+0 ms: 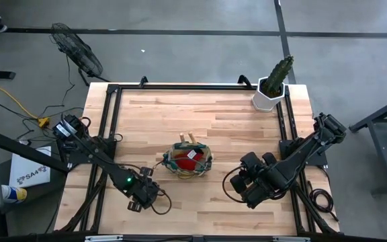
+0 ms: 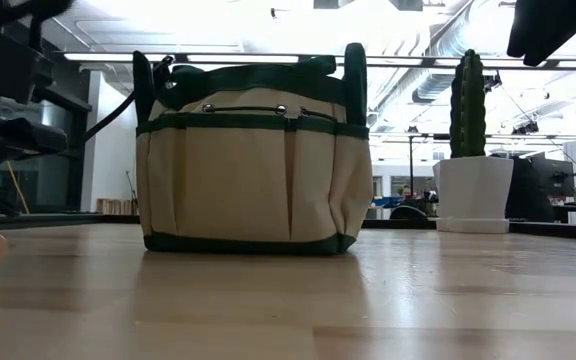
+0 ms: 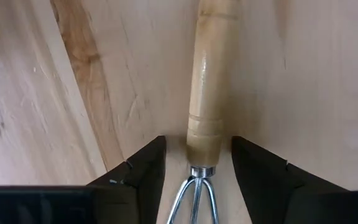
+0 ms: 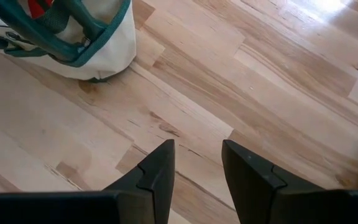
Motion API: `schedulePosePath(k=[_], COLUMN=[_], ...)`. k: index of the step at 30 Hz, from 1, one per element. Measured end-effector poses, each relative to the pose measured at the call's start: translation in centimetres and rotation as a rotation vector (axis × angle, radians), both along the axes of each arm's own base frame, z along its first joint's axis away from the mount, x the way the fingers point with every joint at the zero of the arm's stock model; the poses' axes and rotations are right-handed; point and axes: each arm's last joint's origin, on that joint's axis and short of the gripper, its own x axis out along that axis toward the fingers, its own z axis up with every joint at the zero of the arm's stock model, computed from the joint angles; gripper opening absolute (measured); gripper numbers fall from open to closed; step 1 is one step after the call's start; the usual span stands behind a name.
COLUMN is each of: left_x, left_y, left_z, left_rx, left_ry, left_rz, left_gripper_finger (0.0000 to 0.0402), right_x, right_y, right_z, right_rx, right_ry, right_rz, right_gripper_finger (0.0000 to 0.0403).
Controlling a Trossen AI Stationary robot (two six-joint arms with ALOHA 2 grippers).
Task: Pick & Place Garden tools in Gardening bag
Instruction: Put the light brown hand rake into the gardening bag
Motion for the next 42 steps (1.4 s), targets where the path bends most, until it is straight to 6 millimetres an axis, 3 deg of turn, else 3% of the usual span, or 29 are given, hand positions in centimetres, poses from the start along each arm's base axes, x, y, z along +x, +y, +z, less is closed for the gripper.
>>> schedulePosePath(k=[14,24,34,42], left_x=[-1.4,-1.3,-2.3,-1.6], left_y=[-1.7,-1.8,-1.3,0.7], left_z=[-0.4,0.6,7.4,13.2], left_rx=[0.065,-0.014,-0.350,-0.587], left_ry=[-0.068,-0.058,-0.205,-0.545], left_rz=[0.044,0.079,0.047,0.102], left_gripper_finger=[0.0059,0.0055,0.0055,0.0055], right_x=[0.0,0.4,0.6,1.2], right_y=[0.0,0.4,0.5,0.6], right_z=[0.0,0.0,1.6,4.9], right_rx=[0.000,0.012,0.045,-0.004], right_ry=[0.000,-0.014,-0.056,-0.244], right_rz=[0.000,0.076,0.314,0.673], right_gripper_finger=[0.0126,0.0126,0.0126,0.0126])
